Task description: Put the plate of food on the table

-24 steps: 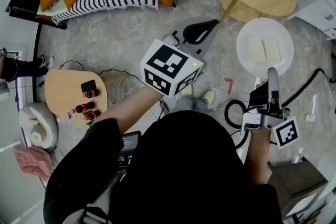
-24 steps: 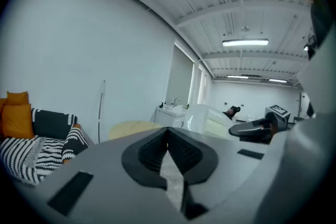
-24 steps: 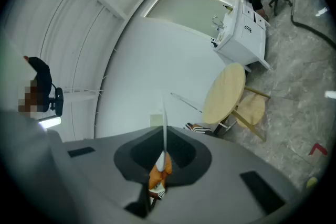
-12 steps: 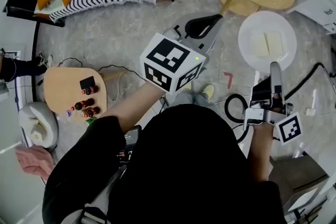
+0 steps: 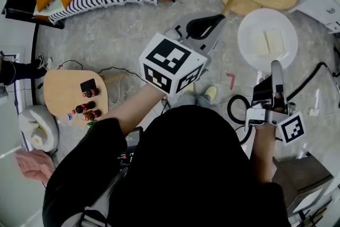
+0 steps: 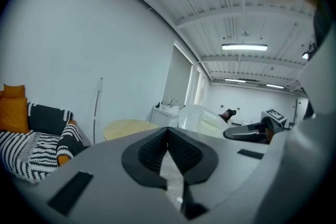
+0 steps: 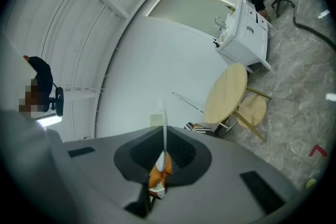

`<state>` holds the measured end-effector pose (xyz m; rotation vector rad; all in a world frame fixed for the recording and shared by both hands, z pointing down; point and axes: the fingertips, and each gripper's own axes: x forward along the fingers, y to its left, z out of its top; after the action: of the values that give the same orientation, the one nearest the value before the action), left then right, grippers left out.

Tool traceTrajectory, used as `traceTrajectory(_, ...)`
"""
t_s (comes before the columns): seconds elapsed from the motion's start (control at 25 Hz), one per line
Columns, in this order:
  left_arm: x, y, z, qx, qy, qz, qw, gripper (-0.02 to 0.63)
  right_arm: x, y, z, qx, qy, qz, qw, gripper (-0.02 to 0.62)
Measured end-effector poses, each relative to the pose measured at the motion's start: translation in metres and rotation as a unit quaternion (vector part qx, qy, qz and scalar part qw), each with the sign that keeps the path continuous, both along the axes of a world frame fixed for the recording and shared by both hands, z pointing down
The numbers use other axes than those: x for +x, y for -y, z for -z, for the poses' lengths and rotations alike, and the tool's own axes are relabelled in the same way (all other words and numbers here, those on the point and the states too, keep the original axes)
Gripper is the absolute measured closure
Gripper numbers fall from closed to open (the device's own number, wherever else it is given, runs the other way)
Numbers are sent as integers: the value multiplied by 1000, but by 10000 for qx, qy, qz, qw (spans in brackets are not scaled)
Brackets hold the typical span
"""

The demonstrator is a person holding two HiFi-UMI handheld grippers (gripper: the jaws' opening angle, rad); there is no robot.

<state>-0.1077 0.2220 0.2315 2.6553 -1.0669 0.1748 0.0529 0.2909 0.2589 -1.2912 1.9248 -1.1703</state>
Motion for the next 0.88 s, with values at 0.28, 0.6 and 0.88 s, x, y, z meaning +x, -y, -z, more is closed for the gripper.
traceTrajectory(0.28, -40, -3, -24, -40, -136, 18, 9999, 598, -40, -2, -23, 10, 27, -21, 10000, 578)
traceTrajectory(0.6, -41, 0, 6, 96, -248, 185, 9995, 598, -34, 2, 7, 140, -86, -34, 9999, 578)
traceTrajectory(0.88, -58, 1, 11, 160, -314, 184, 9992, 598, -52, 2, 11, 181, -144, -13, 9997, 578)
